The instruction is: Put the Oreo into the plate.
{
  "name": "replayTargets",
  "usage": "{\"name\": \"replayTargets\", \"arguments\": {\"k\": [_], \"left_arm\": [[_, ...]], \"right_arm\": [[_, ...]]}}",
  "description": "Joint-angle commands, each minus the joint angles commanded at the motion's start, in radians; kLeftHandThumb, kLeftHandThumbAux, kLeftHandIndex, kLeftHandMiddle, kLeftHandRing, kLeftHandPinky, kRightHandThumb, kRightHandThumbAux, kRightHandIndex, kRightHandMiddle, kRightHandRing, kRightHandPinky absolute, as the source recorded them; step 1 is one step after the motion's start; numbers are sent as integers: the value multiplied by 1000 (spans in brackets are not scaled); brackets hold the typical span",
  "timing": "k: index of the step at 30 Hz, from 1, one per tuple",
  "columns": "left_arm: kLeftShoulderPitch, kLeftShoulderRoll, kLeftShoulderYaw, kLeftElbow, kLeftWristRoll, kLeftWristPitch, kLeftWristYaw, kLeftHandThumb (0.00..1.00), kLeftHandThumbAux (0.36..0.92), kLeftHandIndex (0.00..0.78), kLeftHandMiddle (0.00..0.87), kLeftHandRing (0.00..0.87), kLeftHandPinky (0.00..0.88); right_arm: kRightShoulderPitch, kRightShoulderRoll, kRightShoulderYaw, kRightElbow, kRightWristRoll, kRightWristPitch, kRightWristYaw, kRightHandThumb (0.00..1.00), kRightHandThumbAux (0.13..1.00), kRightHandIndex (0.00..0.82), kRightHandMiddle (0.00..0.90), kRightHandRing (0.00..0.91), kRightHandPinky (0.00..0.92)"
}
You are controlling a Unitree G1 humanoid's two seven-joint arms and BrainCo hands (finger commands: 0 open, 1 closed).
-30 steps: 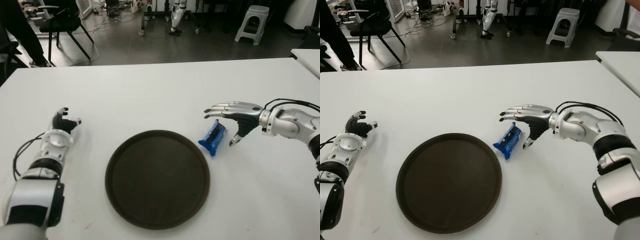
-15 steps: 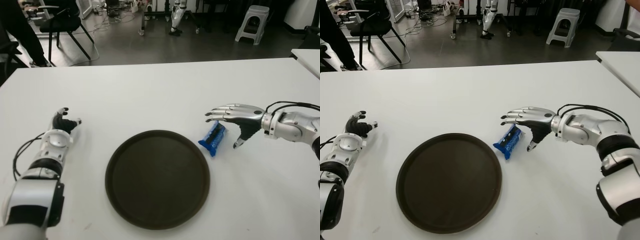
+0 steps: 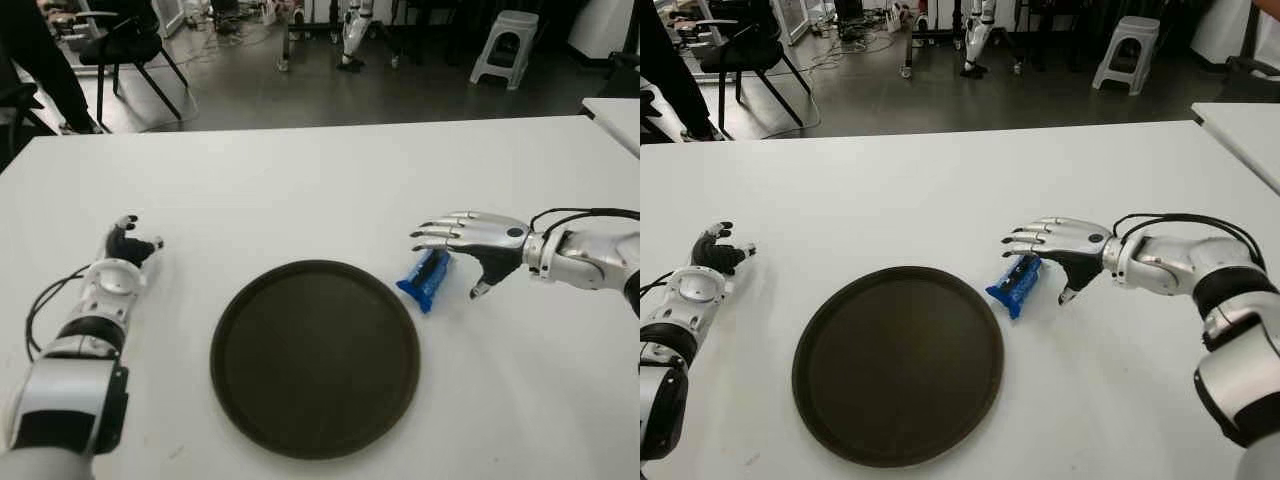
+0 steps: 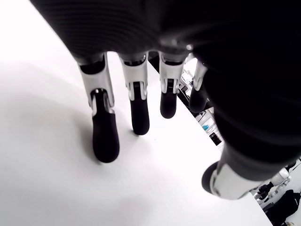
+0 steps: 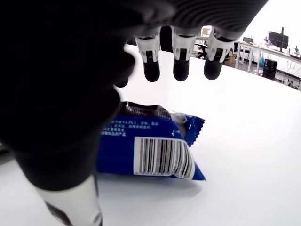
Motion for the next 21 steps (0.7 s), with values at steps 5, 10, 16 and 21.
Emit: {"name": "replayTargets", "arguments": {"k": [5,10,16,21], "left_arm": [[0,-2,5,-1,-6,-2,0,288,726,46,129,161,175],[-2,-3,11,-1,-13,-2,-5,282,718,45,130,165,174],[-1,-5,19,-2,-18,-5,-8,282,714,47,127,158,164],[0,-6,23,-2,-20,-8,-9,267,726,53,134,162,179]], "right_arm": [[-8,9,12,14,-1,-8,-23,0,877,0,0,0,0],[-16,11,31,20,-12,-15,-50,0,878,0,0,0,0],[-22,24,25,39,18,-44,-10,0,873,0,0,0,0],[-22,40,9,51,47,-58,38,0,875,0,0,0,0]]}}
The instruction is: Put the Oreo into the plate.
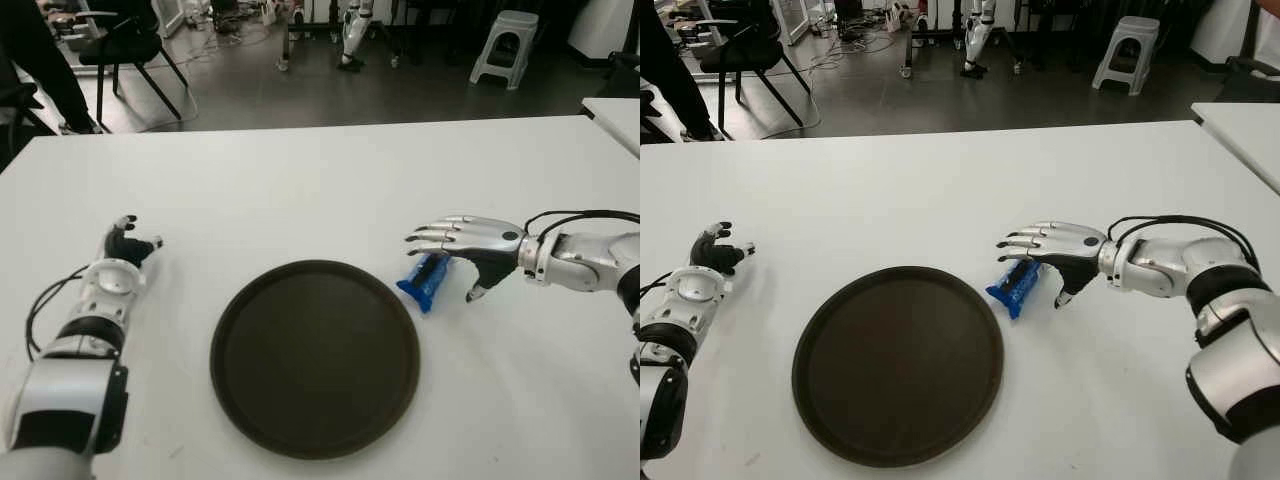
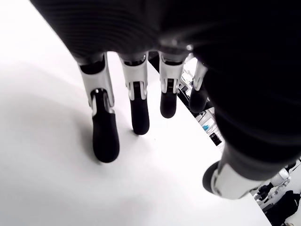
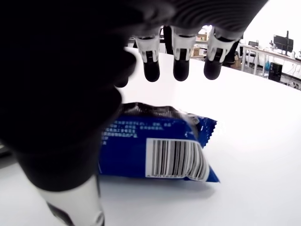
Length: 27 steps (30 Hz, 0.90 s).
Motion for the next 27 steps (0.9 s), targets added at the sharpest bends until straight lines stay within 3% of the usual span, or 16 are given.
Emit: {"name": "replayTargets", "arguments": {"k": [17,27], "left_arm": [[0,0,-17,0,19,2,16,214,728,44,115,145,144],[-1,-1,-14,1,13,3,10,239,736,42,129,163,169]], "right_arm": [[8,24,-24,-3,59,-8,62,0,883,0,0,0,0],[12,33,-35,-4,78,-6,117,0,855,0,0,0,0]]}}
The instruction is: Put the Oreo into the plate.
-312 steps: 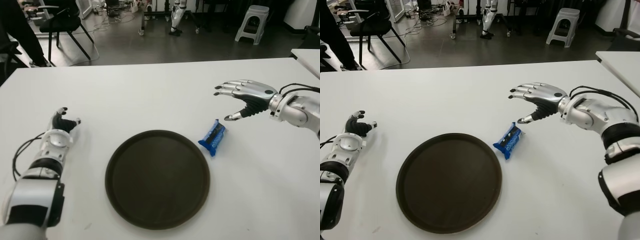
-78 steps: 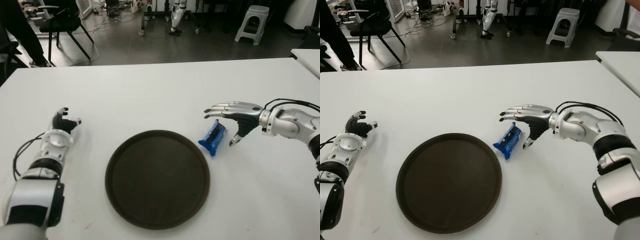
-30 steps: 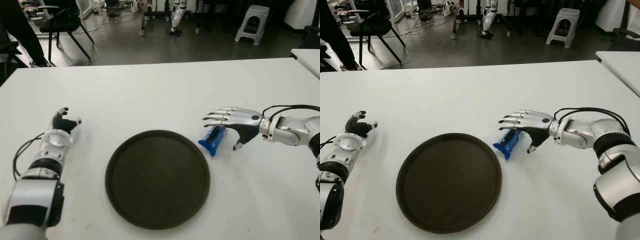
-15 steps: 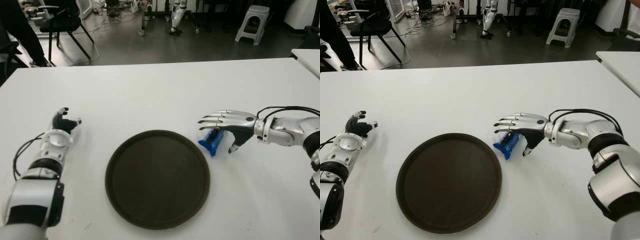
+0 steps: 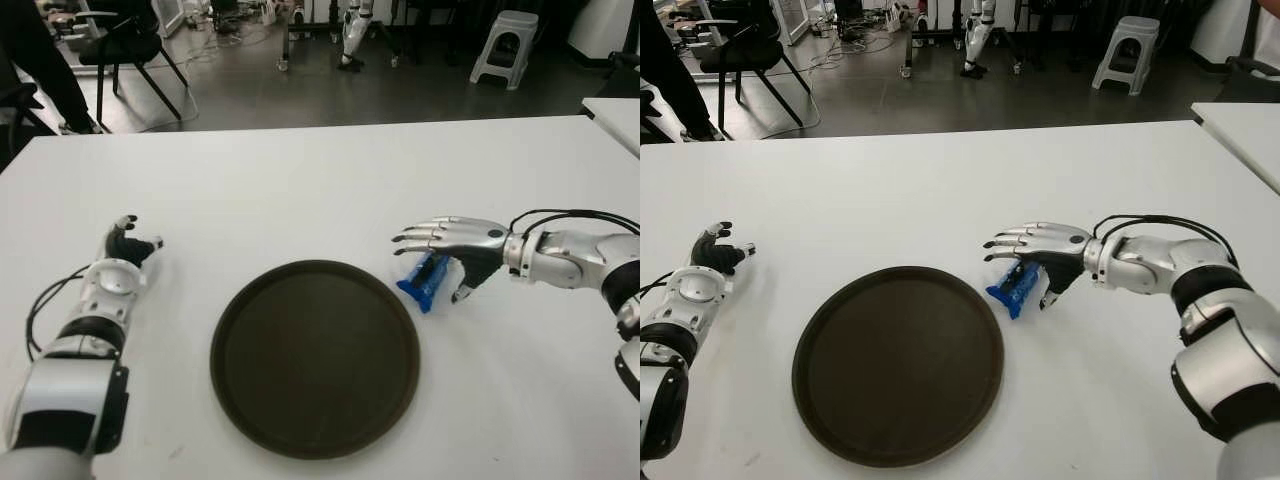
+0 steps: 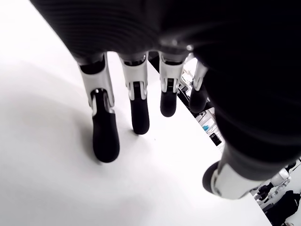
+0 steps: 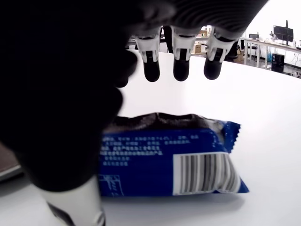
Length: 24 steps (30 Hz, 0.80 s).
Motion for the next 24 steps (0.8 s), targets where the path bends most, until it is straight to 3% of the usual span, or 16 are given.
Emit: {"name": "replayTargets", "arguments": {"k": [17,19,24], "left_arm": [[0,-2,-8,0,8,7,11,254,725,41,126,161,173],[1,-1,-14,0,13,7,15,253,728,41,119,154,167],[2,0,-15,-1,10,0,16,265,740,46,106,140,167]], "right_arm": [[14,16,-34,10,80,1,184,0,833,0,0,0,0],[12,18,-41,20,99,9,244,0,826,0,0,0,0],[-1,5,-59,19,140,30,378,0,781,0,0,0,147]]}}
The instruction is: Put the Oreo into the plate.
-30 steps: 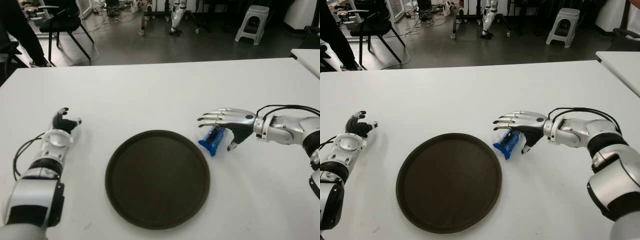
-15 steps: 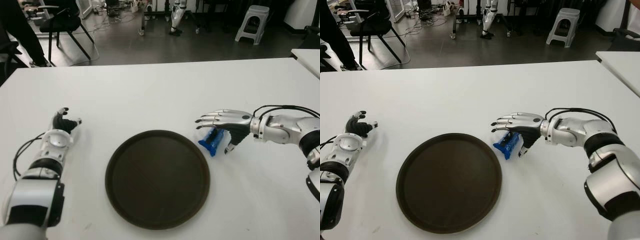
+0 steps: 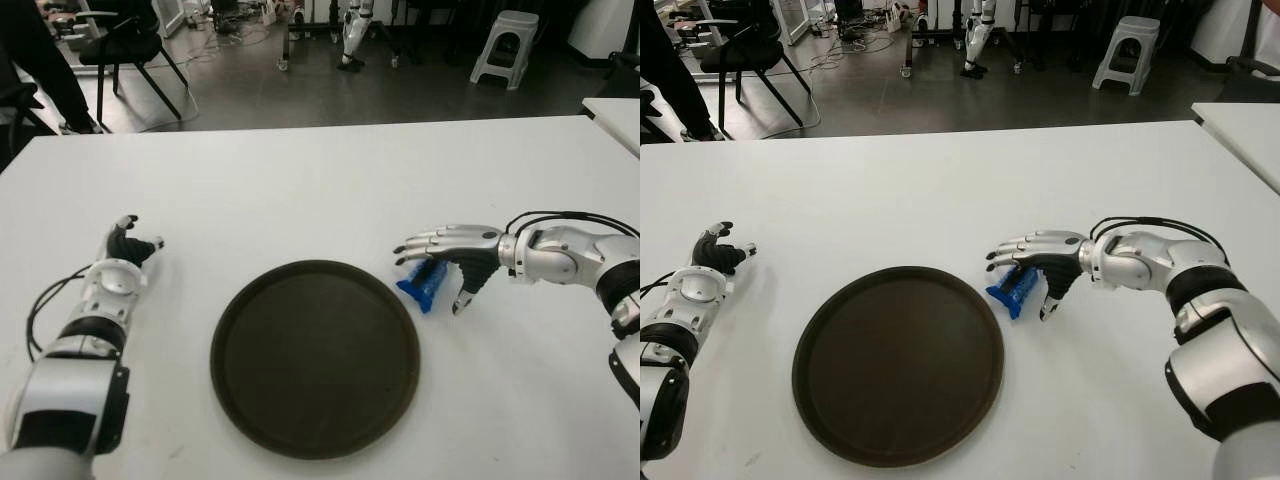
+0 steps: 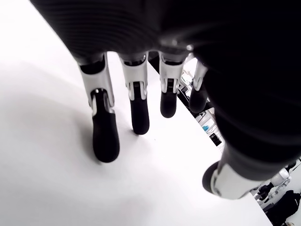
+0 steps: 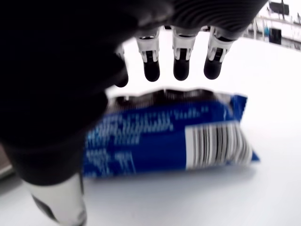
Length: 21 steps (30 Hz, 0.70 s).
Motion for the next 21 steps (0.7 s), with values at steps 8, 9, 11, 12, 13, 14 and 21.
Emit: {"name": "replayTargets", "arguments": {"k": [8,9,11,12,13,14,21], "left_arm": [[-1,-2,-1,0,-2,3,-2,237,743,48,123,158,187],[-1,-2,-1,0,-1,3,-2,236,743,49,125,160,191],[-1,-2,-1,0,-2,5,-2,235,739,51,127,163,188],[-1,-2,0,0,-2,6,-2,235,737,52,128,165,188],[-1,-2,0,0,-3,6,-2,235,735,52,129,165,187],[-1,-2,1,0,-4,7,-3,235,735,52,130,166,187],[-1,-3,1,0,-3,13,2,261,736,45,128,154,158]], "right_arm": [[-18,9,-34,-31,79,127,298,0,751,0,0,15,166],[-19,10,-37,-38,85,149,327,0,747,0,0,19,143],[-19,12,-41,-53,95,187,375,0,734,0,0,23,113],[-19,13,-44,-61,99,204,395,0,724,0,0,26,98],[-17,13,-46,-68,103,215,409,0,717,0,0,28,88],[-22,17,-46,-71,104,236,437,0,715,0,0,29,85],[-4,18,-43,-135,100,340,508,0,707,0,4,27,42]]}}
